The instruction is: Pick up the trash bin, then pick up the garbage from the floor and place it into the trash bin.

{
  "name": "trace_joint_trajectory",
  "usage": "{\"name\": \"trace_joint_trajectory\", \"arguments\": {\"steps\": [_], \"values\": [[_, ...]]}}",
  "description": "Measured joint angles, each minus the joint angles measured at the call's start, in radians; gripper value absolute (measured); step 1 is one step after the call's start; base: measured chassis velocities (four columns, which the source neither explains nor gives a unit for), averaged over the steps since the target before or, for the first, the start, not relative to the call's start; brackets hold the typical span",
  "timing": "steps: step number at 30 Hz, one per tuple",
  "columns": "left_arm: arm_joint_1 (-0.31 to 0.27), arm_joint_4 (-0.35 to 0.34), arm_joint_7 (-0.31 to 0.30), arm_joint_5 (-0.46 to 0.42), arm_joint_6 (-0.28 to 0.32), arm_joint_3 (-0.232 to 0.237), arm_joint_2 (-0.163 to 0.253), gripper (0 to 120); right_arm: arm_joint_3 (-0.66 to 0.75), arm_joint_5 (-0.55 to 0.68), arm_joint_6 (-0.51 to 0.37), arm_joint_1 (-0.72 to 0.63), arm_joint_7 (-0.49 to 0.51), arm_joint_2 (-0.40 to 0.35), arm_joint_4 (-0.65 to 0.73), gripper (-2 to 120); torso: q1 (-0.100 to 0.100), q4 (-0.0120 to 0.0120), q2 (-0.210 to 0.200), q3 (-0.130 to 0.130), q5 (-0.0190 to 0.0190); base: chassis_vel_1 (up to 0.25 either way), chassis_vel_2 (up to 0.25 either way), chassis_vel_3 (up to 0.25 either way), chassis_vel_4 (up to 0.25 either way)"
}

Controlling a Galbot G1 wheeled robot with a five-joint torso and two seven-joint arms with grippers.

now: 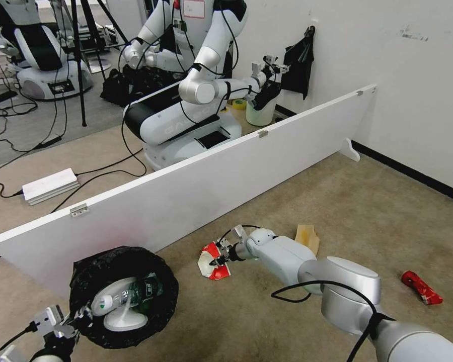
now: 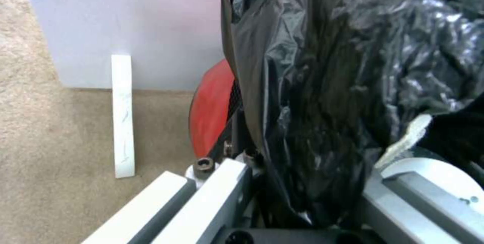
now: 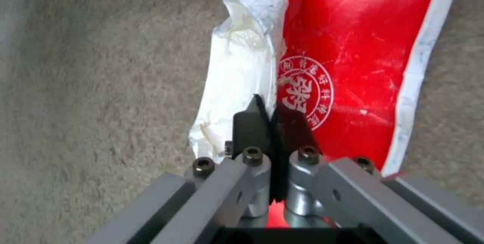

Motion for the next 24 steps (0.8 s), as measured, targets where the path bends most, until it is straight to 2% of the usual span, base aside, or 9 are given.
{"name": "trace_joint_trajectory", "arguments": {"steps": [19,24], "values": [[-0.005,-0.043,-0.003,0.012,0.024,0.006,-0.003,0,-0.002,0.013,-0.022,0.037,0.004,-0.082,0.105,0,0.0,0.0,0.0,0.0,0.0001,0.0,0.0,0.0,0.0],[-0.004,-0.051,-0.004,0.022,0.026,0.012,-0.005,0,-0.017,0.039,-0.031,0.044,0.012,-0.126,0.176,0,0.0,0.0001,0.0,0.0,0.0001,0.0,0.0,0.0,0.0]]}}
